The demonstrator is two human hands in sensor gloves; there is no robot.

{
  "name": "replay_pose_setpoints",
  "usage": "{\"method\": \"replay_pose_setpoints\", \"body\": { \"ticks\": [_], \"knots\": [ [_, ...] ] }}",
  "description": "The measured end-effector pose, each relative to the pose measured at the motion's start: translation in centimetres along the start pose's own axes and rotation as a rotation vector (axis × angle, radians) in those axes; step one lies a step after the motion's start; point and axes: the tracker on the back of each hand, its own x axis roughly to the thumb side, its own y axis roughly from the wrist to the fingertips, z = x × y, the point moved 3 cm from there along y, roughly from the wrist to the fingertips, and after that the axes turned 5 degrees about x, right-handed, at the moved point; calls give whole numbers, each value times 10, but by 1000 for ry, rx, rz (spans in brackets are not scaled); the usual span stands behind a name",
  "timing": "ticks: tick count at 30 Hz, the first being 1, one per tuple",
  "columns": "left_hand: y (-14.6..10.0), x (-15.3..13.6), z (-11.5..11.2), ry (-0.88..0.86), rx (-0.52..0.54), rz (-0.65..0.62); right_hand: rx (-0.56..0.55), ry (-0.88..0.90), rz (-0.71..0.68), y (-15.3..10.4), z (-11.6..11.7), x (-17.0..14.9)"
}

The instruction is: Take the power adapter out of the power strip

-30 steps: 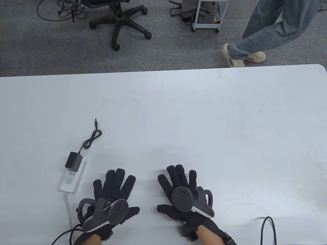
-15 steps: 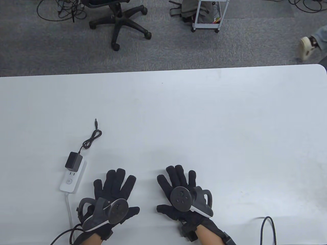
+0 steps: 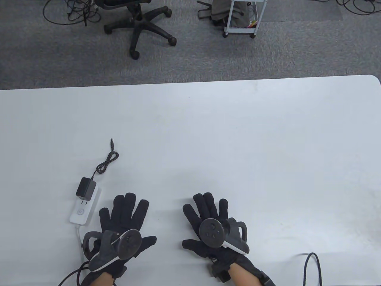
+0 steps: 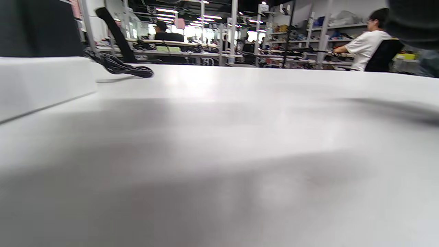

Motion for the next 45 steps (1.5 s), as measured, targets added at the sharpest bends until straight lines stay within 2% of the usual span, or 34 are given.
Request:
{"method": "replay_pose_setpoints", "body": {
  "ticks": [4,8,10,13,17,20,27,29,34,38,41,45],
  "knots": [
    [-5,-30,10,-21,46,117,-9,9,-11,-1,-2,2],
    [-15,-74,16,-65,80,297,-9,10,-17,-2,-2,2],
    [-20,-92,16,-97,68,397,-10,15,-20,-2,-2,1],
    [-28,-115,7,-140,-23,587,-7,19,-25,-1,-1,1],
    [-28,-123,-3,-105,-10,727,4,23,-20,-1,0,0],
    [-23,-125,-14,-123,-89,725,-4,39,-18,-2,-1,-2],
    [-14,-136,-32,-101,-114,762,13,24,-25,0,2,1],
    [-12,-135,-34,-37,-68,751,16,27,-27,0,3,2],
    [-10,-136,-35,-48,-95,761,17,30,-21,0,3,1],
    [-11,-136,-33,-65,-69,746,29,27,-19,1,4,1],
    [-11,-132,-29,-144,-58,708,16,38,-26,0,2,2],
    [-7,-113,-20,-210,-17,584,13,39,-24,-1,1,0]
  ]
}}
